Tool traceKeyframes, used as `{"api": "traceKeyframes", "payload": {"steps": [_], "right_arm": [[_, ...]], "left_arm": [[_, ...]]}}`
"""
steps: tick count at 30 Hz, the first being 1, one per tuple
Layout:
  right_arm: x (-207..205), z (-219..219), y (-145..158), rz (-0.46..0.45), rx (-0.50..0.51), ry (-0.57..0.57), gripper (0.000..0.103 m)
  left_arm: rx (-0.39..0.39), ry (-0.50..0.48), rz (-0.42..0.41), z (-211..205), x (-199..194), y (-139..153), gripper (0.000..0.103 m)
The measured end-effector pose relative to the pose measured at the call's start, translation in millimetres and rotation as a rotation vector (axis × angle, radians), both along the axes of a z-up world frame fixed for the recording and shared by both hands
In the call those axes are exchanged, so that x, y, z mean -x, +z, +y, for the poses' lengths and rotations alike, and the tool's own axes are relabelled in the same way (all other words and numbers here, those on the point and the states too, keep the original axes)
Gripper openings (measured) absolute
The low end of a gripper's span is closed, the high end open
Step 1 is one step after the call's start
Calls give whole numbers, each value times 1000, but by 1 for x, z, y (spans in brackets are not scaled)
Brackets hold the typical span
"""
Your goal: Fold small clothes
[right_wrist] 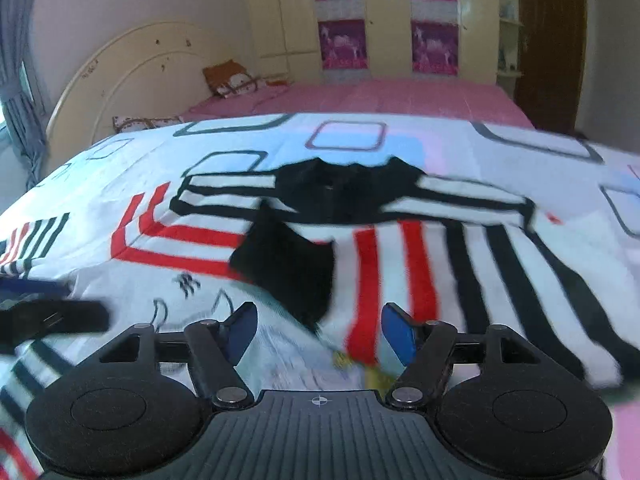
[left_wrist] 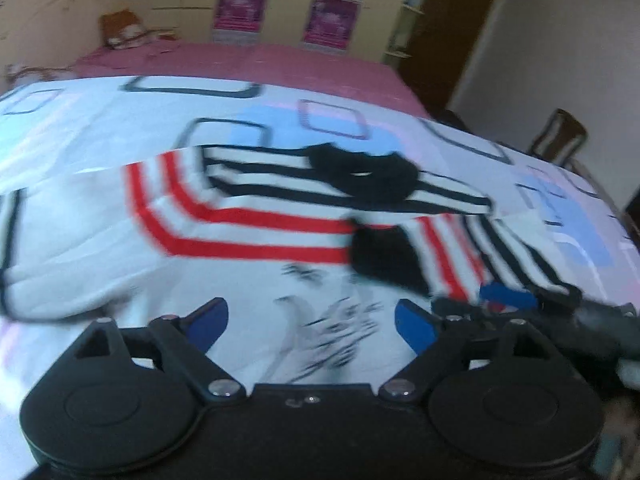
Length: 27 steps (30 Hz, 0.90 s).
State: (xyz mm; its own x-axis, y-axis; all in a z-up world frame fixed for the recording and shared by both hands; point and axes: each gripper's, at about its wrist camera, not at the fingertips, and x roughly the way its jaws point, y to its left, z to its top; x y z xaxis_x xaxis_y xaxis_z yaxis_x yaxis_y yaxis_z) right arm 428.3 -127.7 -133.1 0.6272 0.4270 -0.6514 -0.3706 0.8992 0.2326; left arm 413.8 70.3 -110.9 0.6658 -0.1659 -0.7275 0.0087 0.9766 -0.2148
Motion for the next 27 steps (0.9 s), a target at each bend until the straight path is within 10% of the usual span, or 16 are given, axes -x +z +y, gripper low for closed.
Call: {"api": "traceKeyframes", "payload": {"steps": [8,11,14,21,27], "right_arm": [[30,-106,-3,57,22,-261,52],[24,-136,-9,78,14,-356,50],[12,-147,-13,99,-19,-374,23],[2,-146,-21,106,8,-362,19],[1,-143,-23,105,23,-346,18]], "left_arm": [[34,-60,27,-27,-57,-33,68],[70,-85,49,-34,-73,-38,49],[76,-108,55,-40,-85,-41,16],[48,-24,-76,-7,-57,-4,12],[19,25,27,21,-44,-38,12]]}}
